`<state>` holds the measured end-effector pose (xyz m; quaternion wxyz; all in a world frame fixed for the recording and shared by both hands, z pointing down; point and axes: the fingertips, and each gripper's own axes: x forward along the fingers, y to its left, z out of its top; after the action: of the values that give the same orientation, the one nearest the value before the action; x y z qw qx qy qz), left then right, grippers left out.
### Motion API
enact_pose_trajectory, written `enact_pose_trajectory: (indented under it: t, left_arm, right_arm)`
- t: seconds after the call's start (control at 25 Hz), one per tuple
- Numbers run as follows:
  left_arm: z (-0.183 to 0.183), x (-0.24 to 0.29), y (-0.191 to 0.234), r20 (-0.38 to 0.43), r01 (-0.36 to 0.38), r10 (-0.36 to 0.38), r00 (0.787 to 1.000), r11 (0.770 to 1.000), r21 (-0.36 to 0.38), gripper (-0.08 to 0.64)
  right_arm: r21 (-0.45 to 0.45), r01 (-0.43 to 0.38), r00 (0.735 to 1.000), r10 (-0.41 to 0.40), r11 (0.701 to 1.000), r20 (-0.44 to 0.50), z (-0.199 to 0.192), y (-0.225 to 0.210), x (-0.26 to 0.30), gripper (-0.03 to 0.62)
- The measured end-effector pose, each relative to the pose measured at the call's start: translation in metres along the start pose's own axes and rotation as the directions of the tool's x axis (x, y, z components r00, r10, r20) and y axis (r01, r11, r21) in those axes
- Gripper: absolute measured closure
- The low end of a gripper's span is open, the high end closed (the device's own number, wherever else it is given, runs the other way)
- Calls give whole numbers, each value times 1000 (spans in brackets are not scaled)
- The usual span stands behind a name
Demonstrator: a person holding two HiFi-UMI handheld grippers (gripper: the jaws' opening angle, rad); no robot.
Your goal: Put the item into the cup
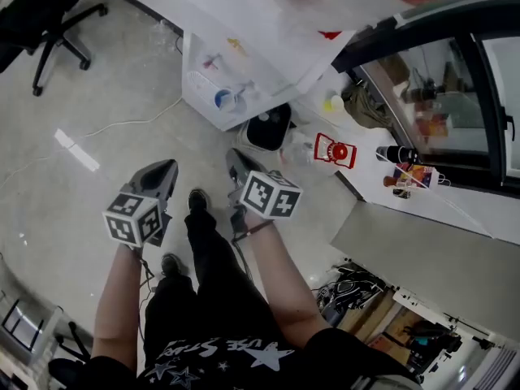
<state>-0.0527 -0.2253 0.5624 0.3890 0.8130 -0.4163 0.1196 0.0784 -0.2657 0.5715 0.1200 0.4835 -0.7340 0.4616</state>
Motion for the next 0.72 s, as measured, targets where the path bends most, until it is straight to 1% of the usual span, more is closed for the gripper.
enact_pose_trajectory:
  t: [0.16, 0.44, 0.6, 0.72]
  left_arm:
    - [-10, -32, -14, 8, 14, -15, 1000, 1000, 7, 552]
    - [-16, -94, -46, 64, 49, -54, 997, 996, 78, 552]
    - [-34, -136, -59, 85, 62, -71, 994, 993, 103, 552]
    - [-45, -165, -73, 91, 66, -77, 993, 991, 117, 552]
  right_arm:
    - [0, 3, 1000, -3, 1000, 30, -16, 23, -30, 591]
    - [-58, 2, 994, 5, 998, 113, -33, 68, -85, 592]
    - [-77, 25, 985, -11, 997, 173, -55, 91, -119, 592]
    - [-76, 37, 980, -21, 996, 196, -74, 100, -147, 591]
